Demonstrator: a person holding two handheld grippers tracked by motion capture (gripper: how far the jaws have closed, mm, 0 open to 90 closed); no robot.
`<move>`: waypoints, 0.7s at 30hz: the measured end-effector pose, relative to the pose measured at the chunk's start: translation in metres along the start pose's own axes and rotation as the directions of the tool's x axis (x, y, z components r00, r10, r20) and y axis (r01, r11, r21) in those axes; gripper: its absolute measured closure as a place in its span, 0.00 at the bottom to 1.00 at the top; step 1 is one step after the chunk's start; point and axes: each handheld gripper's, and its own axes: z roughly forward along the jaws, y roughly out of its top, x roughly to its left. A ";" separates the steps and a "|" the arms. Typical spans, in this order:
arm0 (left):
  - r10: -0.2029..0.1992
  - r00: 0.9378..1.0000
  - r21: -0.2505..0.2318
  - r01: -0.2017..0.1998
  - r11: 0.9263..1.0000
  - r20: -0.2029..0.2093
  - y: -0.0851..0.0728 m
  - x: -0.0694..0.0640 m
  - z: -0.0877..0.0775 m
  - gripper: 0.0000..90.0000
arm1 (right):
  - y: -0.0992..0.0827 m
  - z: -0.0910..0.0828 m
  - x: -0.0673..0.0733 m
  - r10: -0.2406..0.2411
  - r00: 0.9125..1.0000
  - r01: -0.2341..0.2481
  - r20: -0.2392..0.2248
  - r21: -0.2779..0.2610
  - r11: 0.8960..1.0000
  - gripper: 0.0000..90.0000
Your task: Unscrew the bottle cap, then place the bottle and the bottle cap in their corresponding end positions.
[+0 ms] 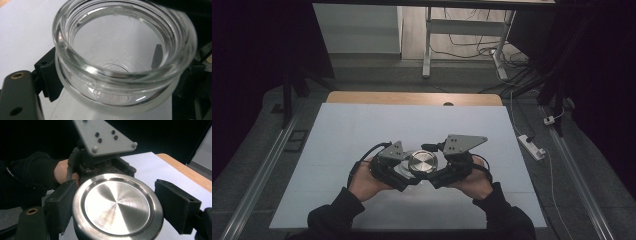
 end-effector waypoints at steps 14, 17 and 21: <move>-0.033 0.998 0.000 0.033 0.999 -0.046 -0.005 0.014 -0.003 0.17 | -0.010 -0.004 0.007 -0.029 0.999 0.029 0.024 0.013 0.999 0.23; -0.041 0.998 -0.006 0.040 0.999 -0.050 -0.005 0.016 -0.003 0.17 | -0.013 -0.007 0.010 -0.039 0.999 0.039 0.023 0.010 0.999 0.23; -0.042 0.998 -0.009 0.042 0.999 -0.056 -0.003 0.019 -0.002 0.17 | -0.016 -0.010 0.013 -0.044 0.999 0.044 0.027 0.000 0.999 0.23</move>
